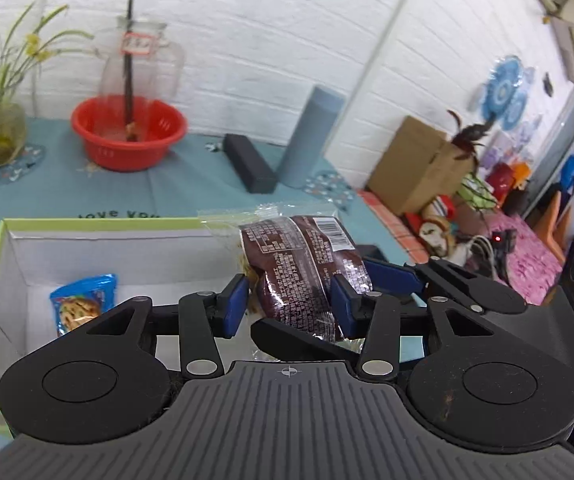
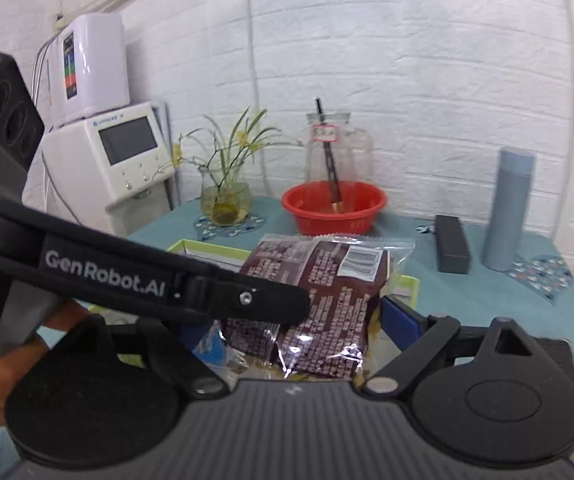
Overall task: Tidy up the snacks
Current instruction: 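Lower the brown packet into the green box and open the left gripper, then reach the left gripper to the yellow chip bag and grasp it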
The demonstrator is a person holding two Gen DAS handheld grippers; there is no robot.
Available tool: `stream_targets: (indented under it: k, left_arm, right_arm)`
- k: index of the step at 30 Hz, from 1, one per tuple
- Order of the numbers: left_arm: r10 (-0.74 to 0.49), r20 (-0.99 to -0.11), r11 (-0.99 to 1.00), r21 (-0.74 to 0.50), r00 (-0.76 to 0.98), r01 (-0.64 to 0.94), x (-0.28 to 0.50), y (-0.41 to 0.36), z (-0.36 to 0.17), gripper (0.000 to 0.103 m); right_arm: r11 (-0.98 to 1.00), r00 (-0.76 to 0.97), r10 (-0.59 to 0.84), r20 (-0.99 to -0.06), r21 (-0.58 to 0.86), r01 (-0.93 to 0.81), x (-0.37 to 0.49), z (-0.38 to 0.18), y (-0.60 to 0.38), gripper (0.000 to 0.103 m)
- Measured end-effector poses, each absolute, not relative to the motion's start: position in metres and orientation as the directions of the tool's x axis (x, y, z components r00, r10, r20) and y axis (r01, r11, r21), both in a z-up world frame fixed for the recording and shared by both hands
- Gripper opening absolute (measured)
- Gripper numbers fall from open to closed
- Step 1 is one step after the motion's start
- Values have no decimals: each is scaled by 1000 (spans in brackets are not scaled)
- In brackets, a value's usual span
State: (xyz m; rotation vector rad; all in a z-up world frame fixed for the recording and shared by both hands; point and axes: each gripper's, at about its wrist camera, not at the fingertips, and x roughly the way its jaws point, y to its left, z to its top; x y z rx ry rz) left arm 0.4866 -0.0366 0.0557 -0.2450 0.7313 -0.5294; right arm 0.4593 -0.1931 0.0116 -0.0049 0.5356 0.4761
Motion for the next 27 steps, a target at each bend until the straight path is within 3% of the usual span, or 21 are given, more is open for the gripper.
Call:
stream_targets:
  k: [2,3,4,7,8,14,24,27]
  left_arm:
    - [-531,-592,847,-384,606,368,502,-32,44,28]
    - [-515,-600,857,-375,612,353,505,-29,40,37]
    - [-504,-601,864,-367,620,345,506,-26,38,52]
    - [-489,-558,871,-362,671,333,491,-14,43,66]
    - [-495,-546,867,-369,677,336,484,-11,48,67]
    - [-525,-518,849,-372,675,376,416,-16,60,74]
    - [-599,-548,799,-367,583,476,261,-44,34,76]
    - [-636,-575,767,-397,514,505,227,-59,13,71]
  right_arm:
    - [888,728,443,-523,145,-437,479,-1,-191,94]
    - [893,725,435,-533,155,-422,484,-5,-193,94]
    - [900,732,426,-531,164,-404,483,-8,-197,94]
    - [913,775,406,-483,182,-365,463,-2,-217,96]
    - [916,789,399,-467,178,-358,453,2,-222,103]
    - [952,856,298,-423,72,-297,368,21,-243,103]
    - [912,740,409,-533,208,-354,207,-25,-256,102]
    - [916,727,401,-558,265,-302,167,-50,-255,102]
